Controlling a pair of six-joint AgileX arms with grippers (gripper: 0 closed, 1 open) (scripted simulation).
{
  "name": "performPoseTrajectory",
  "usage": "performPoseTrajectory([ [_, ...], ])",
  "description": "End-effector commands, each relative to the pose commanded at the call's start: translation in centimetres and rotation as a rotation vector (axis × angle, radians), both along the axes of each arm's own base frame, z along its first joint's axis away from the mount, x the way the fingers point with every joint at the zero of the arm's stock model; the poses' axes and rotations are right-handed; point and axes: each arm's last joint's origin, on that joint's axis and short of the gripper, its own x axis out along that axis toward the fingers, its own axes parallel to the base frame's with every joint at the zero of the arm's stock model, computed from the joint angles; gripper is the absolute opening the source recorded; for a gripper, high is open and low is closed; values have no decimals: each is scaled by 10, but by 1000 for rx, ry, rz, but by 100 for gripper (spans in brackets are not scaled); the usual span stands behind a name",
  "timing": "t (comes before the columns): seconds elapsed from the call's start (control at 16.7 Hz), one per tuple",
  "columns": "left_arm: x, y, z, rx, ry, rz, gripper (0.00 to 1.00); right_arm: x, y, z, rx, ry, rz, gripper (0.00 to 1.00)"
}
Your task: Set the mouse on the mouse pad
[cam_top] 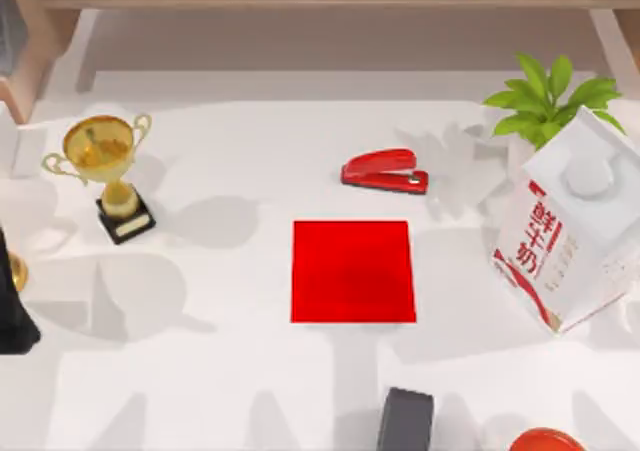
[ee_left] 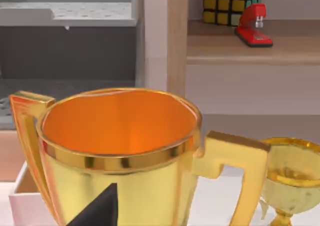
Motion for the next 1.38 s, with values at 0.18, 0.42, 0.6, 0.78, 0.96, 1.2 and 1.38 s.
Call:
performPoseTrajectory([
  [0.18,0,0,0,0,0,0,100,0,0,1,-10,8,-2,100],
  [0.42,0,0,0,0,0,0,100,4,-3,20,-155,129,-18,100],
  [0.6,0,0,0,0,0,0,100,15,-7,42,-363,302,-5,100],
  [0.78,0,0,0,0,0,0,100,38,-14,64,-624,518,70,100],
  [0.96,0,0,0,0,0,0,100,73,-25,80,-891,742,235,100],
  [1.2,0,0,0,0,0,0,100,129,-48,83,-1184,976,587,100],
  [1.38,0,0,0,0,0,0,100,168,-67,71,-1324,1065,899,100],
])
